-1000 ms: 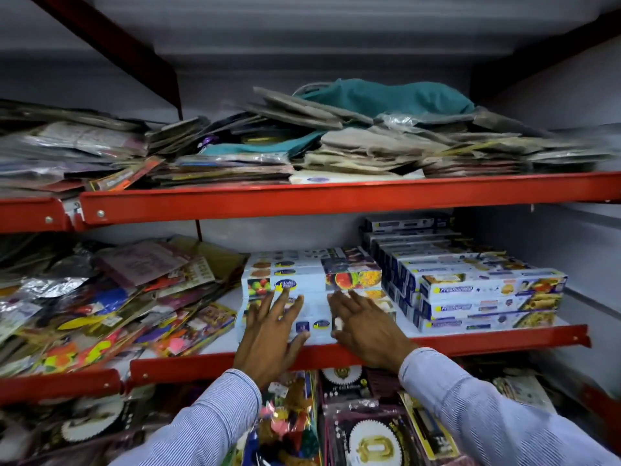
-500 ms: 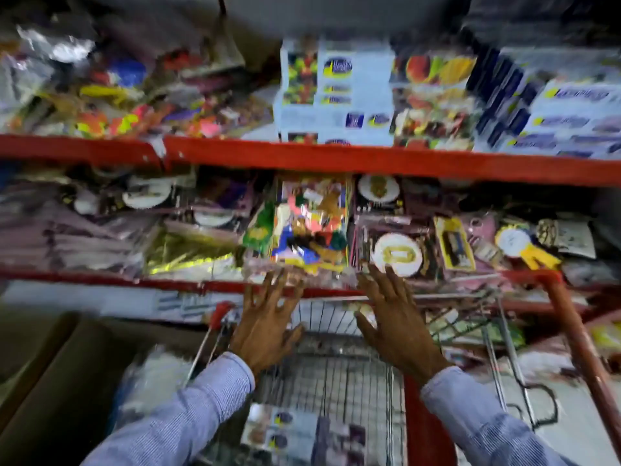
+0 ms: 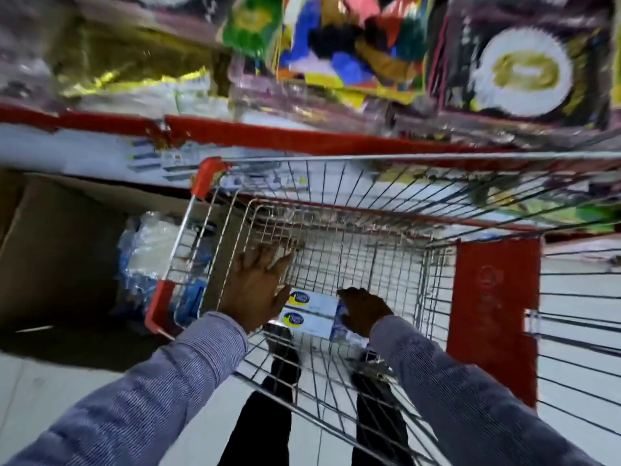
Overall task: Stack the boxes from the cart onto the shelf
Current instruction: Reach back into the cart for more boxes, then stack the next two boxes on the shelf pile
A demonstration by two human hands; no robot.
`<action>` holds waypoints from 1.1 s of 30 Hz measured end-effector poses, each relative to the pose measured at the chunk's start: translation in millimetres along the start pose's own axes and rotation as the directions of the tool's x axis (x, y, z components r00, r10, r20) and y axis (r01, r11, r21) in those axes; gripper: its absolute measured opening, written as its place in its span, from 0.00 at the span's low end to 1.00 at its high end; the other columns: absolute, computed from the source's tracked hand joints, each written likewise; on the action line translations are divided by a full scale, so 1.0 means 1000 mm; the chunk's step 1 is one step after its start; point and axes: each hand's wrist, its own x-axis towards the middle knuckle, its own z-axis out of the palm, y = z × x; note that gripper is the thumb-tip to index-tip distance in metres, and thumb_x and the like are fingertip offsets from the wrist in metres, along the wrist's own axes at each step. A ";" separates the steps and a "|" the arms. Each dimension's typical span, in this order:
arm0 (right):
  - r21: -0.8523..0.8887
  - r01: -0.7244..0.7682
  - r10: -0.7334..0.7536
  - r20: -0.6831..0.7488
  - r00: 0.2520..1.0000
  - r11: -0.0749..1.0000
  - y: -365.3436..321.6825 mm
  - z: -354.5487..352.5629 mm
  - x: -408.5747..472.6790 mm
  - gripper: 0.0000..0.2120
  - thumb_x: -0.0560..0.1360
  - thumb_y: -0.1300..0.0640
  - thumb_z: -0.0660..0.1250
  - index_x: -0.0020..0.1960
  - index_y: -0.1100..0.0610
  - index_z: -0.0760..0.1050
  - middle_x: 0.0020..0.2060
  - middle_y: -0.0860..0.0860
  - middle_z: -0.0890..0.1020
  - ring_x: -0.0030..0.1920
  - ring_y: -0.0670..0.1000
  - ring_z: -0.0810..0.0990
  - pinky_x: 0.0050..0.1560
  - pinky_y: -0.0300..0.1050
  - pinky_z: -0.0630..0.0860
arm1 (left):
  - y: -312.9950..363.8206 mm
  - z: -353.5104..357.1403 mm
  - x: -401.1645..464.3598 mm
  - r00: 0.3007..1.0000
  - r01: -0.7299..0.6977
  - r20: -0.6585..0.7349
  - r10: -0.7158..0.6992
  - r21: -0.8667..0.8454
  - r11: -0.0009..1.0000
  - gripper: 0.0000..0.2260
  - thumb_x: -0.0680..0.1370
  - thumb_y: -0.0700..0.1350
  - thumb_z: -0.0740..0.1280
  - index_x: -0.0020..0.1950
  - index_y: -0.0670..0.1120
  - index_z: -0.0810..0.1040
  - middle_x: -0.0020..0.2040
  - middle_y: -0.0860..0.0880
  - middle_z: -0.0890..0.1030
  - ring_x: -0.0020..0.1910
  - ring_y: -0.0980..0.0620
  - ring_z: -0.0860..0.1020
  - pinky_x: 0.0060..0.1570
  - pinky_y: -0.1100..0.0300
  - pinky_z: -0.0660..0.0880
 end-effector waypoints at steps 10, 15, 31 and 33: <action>-0.088 0.071 -0.073 -0.025 0.997 0.994 0.006 0.020 0.048 0.30 0.75 0.53 0.67 0.73 0.61 0.62 0.65 0.61 0.75 0.63 0.63 0.75 0.60 0.57 0.76 | -0.008 0.033 0.027 0.906 -0.418 -0.039 0.422 0.082 0.905 0.10 0.76 0.47 0.66 0.56 0.48 0.80 0.59 0.47 0.81 0.60 0.43 0.76 0.56 0.46 0.75; -0.042 0.050 -0.056 -0.173 0.983 0.998 0.029 -0.007 0.042 0.29 0.73 0.52 0.68 0.70 0.60 0.65 0.62 0.59 0.78 0.60 0.62 0.78 0.54 0.52 0.76 | 0.019 0.076 0.031 0.869 -0.445 0.242 0.431 0.003 0.896 0.08 0.76 0.43 0.68 0.53 0.44 0.81 0.49 0.42 0.84 0.48 0.39 0.81 0.47 0.47 0.77; -0.158 0.172 -0.234 -0.657 0.717 0.972 0.020 -0.123 -0.050 0.22 0.66 0.42 0.66 0.55 0.52 0.76 0.41 0.52 0.86 0.41 0.58 0.84 0.39 0.45 0.79 | 0.047 0.025 0.045 0.850 -0.336 0.458 0.258 0.095 0.937 0.25 0.79 0.44 0.68 0.74 0.41 0.66 0.70 0.39 0.75 0.66 0.39 0.75 0.65 0.48 0.72; -0.182 0.175 -0.253 -0.672 0.696 0.968 0.011 -0.153 -0.078 0.24 0.66 0.40 0.65 0.57 0.51 0.76 0.41 0.51 0.86 0.41 0.57 0.84 0.38 0.44 0.79 | 0.057 -0.028 0.031 0.886 -0.337 0.376 0.270 0.125 0.933 0.26 0.77 0.49 0.70 0.73 0.44 0.68 0.67 0.41 0.77 0.63 0.39 0.76 0.60 0.48 0.74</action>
